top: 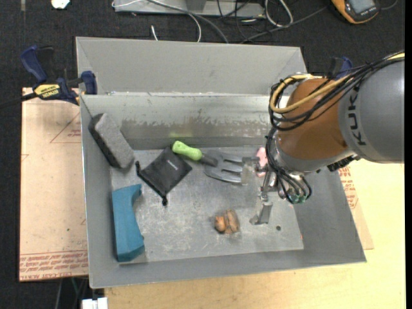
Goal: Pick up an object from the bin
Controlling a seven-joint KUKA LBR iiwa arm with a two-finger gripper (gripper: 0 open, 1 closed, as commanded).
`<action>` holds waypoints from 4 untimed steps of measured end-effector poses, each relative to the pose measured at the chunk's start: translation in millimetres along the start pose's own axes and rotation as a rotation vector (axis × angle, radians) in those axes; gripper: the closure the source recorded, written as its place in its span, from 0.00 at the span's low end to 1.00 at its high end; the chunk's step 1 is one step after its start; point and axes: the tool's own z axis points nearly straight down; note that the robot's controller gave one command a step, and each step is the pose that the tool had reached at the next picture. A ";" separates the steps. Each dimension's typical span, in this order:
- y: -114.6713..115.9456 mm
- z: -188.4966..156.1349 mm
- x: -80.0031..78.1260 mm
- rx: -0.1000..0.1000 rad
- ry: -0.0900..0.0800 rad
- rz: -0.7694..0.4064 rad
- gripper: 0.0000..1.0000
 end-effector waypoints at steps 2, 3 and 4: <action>39.4 57.6 15.4 0.000 -0.007 -0.366 0.00; 52.0 37.4 28.6 0.001 -0.007 -0.469 0.00; 48.0 53.7 23.5 -0.002 -0.005 -0.439 0.00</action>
Offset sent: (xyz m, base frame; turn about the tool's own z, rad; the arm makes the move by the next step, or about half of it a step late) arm -0.0184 0.0434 -0.0646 -0.4091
